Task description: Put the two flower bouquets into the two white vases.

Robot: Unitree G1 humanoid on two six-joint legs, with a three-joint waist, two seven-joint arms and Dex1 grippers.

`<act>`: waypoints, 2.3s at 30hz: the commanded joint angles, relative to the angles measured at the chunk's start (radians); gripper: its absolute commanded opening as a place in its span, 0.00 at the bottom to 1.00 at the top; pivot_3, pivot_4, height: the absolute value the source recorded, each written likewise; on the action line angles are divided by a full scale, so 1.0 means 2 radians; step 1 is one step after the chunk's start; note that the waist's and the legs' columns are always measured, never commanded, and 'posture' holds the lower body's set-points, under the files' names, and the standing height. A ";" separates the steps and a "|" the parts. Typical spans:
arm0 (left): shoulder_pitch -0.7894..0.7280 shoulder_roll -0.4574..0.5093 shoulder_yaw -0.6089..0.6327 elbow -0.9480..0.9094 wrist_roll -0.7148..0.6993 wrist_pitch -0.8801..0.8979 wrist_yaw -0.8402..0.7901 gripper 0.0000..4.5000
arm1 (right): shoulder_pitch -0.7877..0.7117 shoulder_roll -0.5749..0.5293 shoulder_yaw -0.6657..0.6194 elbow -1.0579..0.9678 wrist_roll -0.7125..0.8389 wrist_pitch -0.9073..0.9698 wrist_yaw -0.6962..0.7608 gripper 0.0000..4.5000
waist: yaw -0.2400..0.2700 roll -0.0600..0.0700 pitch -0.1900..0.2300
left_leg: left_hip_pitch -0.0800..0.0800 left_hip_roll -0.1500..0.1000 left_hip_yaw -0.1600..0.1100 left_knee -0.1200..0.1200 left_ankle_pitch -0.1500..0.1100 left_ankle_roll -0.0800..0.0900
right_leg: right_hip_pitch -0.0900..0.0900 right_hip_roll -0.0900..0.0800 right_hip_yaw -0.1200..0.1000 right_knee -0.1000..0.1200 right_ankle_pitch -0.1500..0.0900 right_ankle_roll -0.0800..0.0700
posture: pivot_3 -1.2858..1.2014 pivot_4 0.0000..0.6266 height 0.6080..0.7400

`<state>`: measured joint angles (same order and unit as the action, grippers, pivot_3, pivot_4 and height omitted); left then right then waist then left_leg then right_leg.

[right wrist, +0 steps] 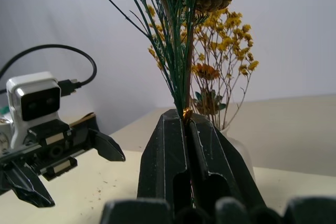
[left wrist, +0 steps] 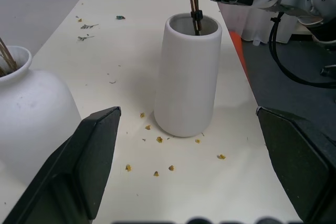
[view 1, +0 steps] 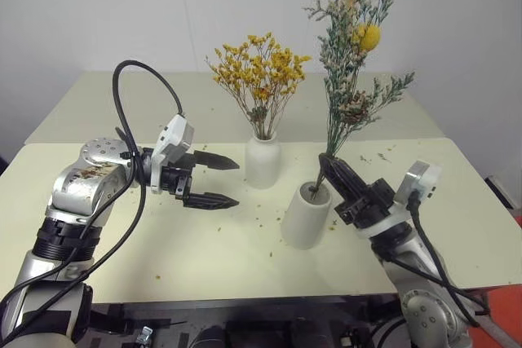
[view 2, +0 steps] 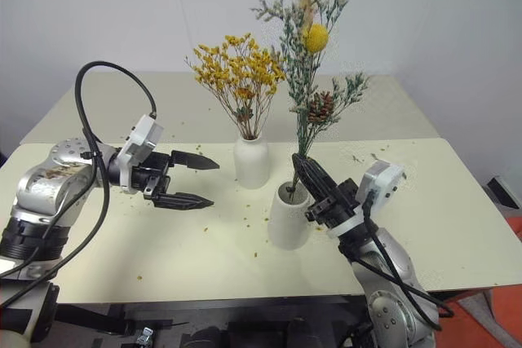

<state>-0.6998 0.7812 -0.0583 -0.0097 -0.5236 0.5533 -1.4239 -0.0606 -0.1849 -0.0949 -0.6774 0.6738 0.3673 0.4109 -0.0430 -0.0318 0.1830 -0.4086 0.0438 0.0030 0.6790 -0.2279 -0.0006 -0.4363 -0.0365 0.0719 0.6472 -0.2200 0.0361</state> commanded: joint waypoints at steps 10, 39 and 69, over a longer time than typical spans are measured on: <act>-0.007 0.007 0.012 -0.003 -0.005 -0.002 -0.001 1.00 | 0.037 -0.013 0.009 -0.025 -0.024 -0.066 0.022 0.80 | 0.000 0.000 0.000 | 0.000 0.000 0.000 0.000 0.000 0.000 | 0.000 0.000 0.000 0.000 0.000 0.000 | 0.52 0.24 1.00; 0.038 0.048 0.054 0.011 -0.011 -0.015 -0.025 1.00 | 0.174 -0.270 -0.259 -0.004 0.131 -0.027 0.143 0.99 | 0.001 0.000 0.000 | 0.003 0.000 0.000 0.000 0.000 0.000 | 0.002 0.000 0.000 0.000 0.000 0.000 | 0.52 0.24 1.00; 0.121 0.109 0.136 -0.027 -0.045 0.009 0.015 1.00 | 0.111 -0.430 -0.368 0.122 0.079 0.062 0.314 0.99 | 0.005 -0.001 0.000 | 0.004 0.000 0.001 0.000 0.000 0.000 | 0.006 -0.001 0.000 -0.003 0.000 0.000 | 0.52 0.24 1.00</act>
<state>-0.4318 0.9875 0.2089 -0.0526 -0.5954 0.5730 -1.3894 0.1696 -1.0479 -0.7824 -0.4059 0.8290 0.4888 1.0396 -0.0322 -0.0342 0.1840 -0.3996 0.0438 0.0049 0.6782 -0.2280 -0.0007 -0.4248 -0.0390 0.0713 0.6413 -0.2209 0.0365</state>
